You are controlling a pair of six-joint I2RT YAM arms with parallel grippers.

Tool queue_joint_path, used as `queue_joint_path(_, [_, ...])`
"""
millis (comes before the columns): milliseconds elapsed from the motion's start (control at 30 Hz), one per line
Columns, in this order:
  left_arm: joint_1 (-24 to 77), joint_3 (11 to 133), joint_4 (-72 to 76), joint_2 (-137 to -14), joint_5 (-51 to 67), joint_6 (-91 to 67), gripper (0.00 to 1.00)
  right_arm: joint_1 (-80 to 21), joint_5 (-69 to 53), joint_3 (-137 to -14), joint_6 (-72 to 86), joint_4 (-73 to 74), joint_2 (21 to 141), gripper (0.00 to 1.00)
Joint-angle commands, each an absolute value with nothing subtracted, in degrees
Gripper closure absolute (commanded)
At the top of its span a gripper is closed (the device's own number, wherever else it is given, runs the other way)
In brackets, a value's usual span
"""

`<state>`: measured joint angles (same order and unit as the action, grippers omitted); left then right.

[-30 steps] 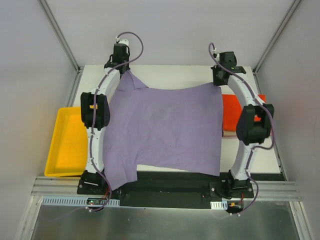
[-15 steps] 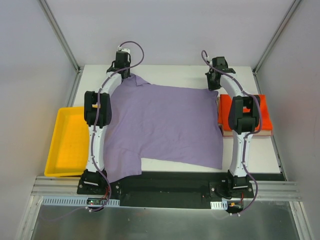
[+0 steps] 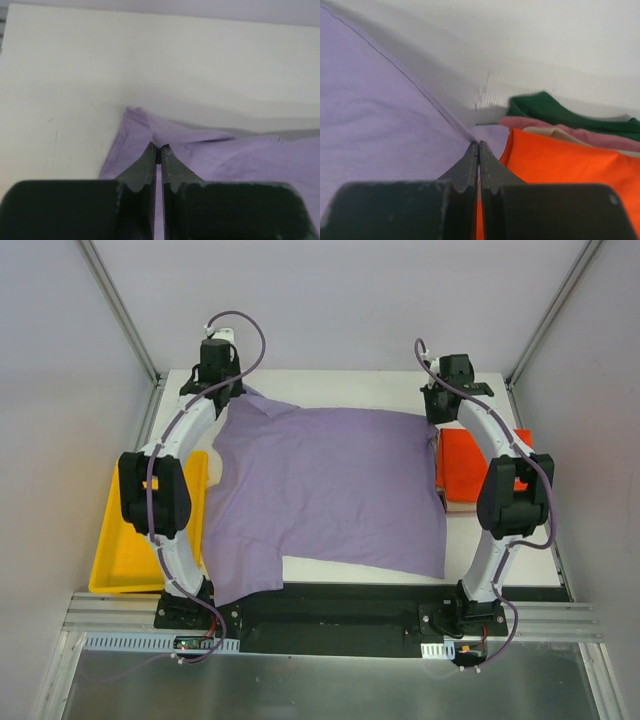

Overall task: Fold and stack the t-shirts
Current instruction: Flatten out the tshirt, then fold the flattened tshirt in 1/3 of the way

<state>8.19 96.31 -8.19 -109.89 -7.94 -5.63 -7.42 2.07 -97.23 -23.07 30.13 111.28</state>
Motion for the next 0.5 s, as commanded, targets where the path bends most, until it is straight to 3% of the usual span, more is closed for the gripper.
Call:
queue_joint_path(0, [8.0,85.9,-9.1,-100.9,-6.2,-9.1,1.0,-7.4,0.6,-92.0,-25.1,30.3,104.8,0.99])
queue_joint_path(467, [8.0,66.6,-21.5,-81.0,-6.7,-21.6,1.0,-7.3,0.6,-75.5,-27.6,31.4,90.9,0.98])
